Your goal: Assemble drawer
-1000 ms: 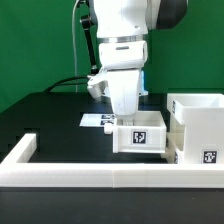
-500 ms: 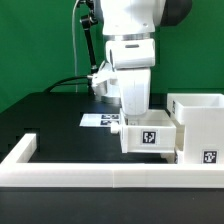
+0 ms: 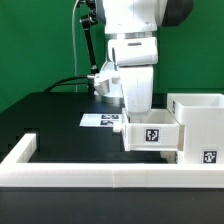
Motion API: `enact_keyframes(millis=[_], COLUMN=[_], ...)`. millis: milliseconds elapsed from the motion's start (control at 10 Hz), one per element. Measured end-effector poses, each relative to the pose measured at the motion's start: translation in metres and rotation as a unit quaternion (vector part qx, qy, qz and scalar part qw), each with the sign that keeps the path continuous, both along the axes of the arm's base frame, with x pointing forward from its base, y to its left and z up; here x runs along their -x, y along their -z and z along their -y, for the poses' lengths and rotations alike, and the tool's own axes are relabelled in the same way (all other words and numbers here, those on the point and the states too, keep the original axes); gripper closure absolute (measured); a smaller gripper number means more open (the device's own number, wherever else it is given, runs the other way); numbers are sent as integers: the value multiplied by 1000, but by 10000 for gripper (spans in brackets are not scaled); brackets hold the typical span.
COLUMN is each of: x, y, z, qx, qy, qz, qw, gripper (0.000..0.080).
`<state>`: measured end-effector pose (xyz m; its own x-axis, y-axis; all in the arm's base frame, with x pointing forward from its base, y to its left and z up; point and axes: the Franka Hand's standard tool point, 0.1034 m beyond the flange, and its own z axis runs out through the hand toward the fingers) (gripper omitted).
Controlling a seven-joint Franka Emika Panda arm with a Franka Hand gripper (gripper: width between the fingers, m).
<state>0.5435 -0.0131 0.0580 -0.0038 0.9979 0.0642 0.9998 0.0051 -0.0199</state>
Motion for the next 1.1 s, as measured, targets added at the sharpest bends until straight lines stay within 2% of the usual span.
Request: enact_keyframes(millis=[600,1000,1100], x=[0,-1,-1], y=[1,2,3], z=[-9,-10,-15], qx=[-3,-3,-4], qy=[-5,9,7], qz=[2,2,4], qw=[1000,1000,1000], gripper=[755,755,755])
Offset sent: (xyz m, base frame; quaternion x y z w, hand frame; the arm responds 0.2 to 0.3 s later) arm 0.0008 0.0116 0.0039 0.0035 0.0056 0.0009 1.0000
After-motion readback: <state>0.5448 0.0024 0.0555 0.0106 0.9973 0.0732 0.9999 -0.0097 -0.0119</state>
